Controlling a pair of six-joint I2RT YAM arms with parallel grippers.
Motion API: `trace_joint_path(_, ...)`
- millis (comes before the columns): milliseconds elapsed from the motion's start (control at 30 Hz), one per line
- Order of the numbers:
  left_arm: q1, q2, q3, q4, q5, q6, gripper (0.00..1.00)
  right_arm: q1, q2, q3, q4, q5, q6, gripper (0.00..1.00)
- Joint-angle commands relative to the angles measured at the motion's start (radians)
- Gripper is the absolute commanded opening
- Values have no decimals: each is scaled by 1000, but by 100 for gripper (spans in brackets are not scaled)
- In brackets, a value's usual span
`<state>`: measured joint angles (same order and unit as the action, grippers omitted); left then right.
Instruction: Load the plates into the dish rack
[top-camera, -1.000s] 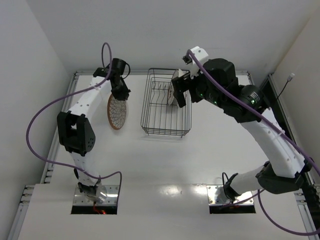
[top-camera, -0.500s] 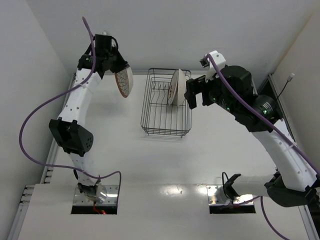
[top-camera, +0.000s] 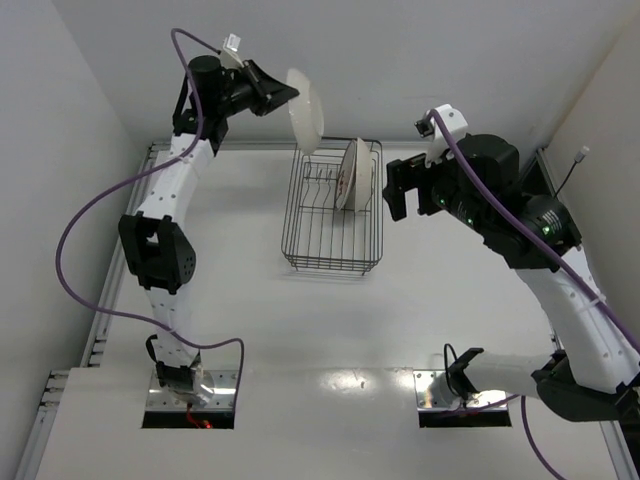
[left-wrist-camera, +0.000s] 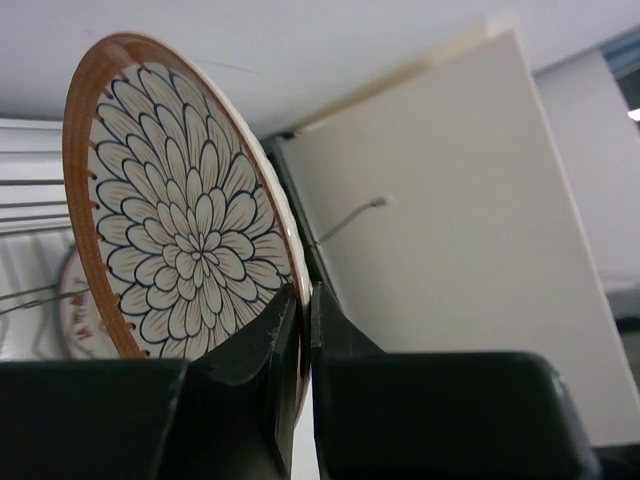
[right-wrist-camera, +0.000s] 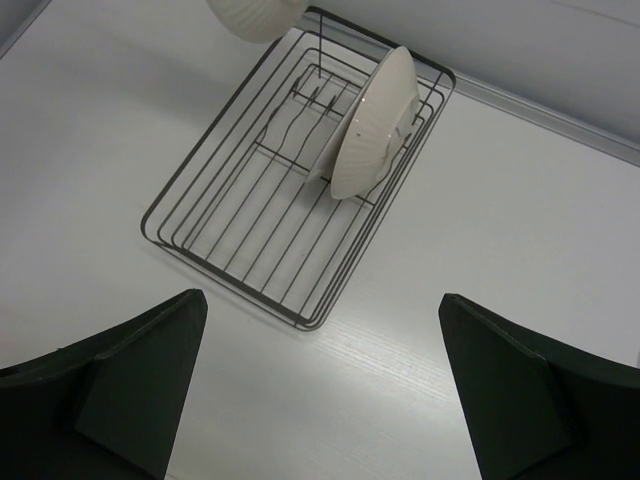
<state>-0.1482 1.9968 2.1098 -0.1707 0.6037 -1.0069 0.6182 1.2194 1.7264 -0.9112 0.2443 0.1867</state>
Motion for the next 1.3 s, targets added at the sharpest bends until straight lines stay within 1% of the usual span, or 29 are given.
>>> trace_joint_path(0,-7,9,36,380,206,-191,0,-8,-40,33,-17,15,2,99)
trace_joint_path(33,-7,43,36,431,231,-234,0,-8,-40,33,-17,15,-7,99)
trace_joint_path(67,-7,60,14,542,272,-275,0,-8,-40,33,-26,24,-7,99)
trace_joint_path(100,-16,72,13,591,284,-310,0,-17,-49,33,-26,24,-7,99)
trace_joint_path(133,-25,85,3,627,294,-352,0,-17,-49,33,-35,24,-18,99)
trace_joint_path(200,-25,105,3,628,306,-352,0,-17,-49,33,-35,33,-18,99)
trace_joint_path(267,-34,115,13,590,317,-311,0,-17,-49,33,-35,33,-18,99)
trace_joint_path(333,-34,125,4,580,329,-311,0,-17,-49,33,-35,42,-18,99)
trace_joint_path(467,-53,125,-51,566,329,-289,0,-17,-49,33,-35,43,-27,99)
trace_joint_path(633,-62,105,-129,534,294,-268,0,-17,-40,24,-35,33,-27,99)
trace_joint_path(667,-71,105,-138,525,285,-245,0,-17,-40,15,-35,33,-27,99)
trace_joint_path(833,-71,86,-139,384,246,-145,0,-17,-40,15,-26,24,-27,99)
trace_joint_path(1100,-71,76,-227,375,177,-127,0,-17,-40,15,-35,24,-27,99)
trace_joint_path(1267,-71,85,-228,375,142,-116,0,-17,-40,15,-44,33,-27,99)
